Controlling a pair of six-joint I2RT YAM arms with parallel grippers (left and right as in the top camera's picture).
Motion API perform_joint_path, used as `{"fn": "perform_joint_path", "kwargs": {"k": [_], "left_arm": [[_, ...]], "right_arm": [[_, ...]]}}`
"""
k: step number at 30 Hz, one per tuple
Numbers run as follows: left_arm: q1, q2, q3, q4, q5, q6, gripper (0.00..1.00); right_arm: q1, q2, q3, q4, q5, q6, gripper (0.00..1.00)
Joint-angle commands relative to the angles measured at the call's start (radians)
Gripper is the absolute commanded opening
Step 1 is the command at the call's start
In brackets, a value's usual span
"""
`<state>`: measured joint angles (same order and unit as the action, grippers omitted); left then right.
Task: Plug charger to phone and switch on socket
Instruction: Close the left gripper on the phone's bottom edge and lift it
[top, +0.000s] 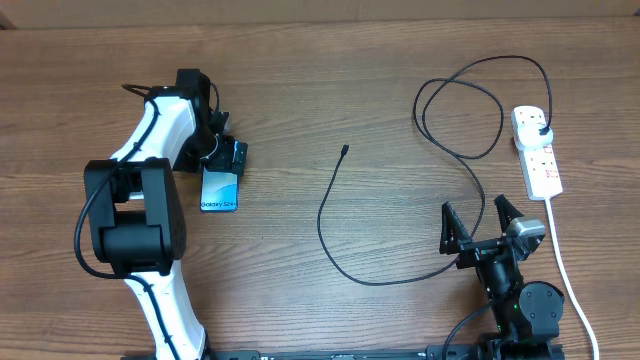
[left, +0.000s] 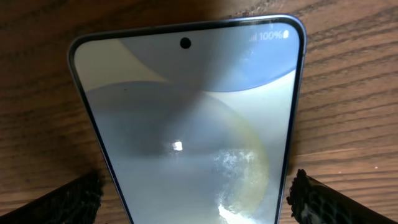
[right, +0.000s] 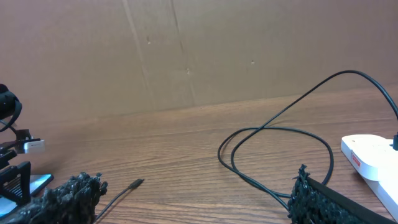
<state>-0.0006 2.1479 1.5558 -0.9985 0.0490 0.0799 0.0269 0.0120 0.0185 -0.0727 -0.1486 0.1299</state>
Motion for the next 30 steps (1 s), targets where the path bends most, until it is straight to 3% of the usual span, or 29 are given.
{"fn": "perform_joint_path", "kwargs": {"k": [1, 4, 11, 16, 30], "left_arm": [[-0.017, 0.023, -0.05, 0.016, 0.026, -0.006, 1.0], [-0.023, 0.023, -0.068, 0.027, 0.021, -0.01, 0.99], [-0.024, 0.023, -0.076, 0.027, 0.021, -0.026, 0.83], [-0.034, 0.023, -0.081, 0.026, 0.021, -0.058, 0.8], [-0.079, 0.023, -0.082, -0.057, 0.05, -0.521, 0.8]], "right_arm": [[0.006, -0.009, -0.011, 0.003, 0.014, -0.004, 1.0], [0.006, -0.009, -0.011, 0.003, 0.014, -0.004, 1.0], [0.006, -0.009, -0.011, 0.003, 0.014, -0.004, 1.0], [0.006, -0.009, -0.011, 0.003, 0.013, -0.004, 1.0], [0.006, -0.009, -0.011, 0.003, 0.014, -0.004, 1.0]]}}
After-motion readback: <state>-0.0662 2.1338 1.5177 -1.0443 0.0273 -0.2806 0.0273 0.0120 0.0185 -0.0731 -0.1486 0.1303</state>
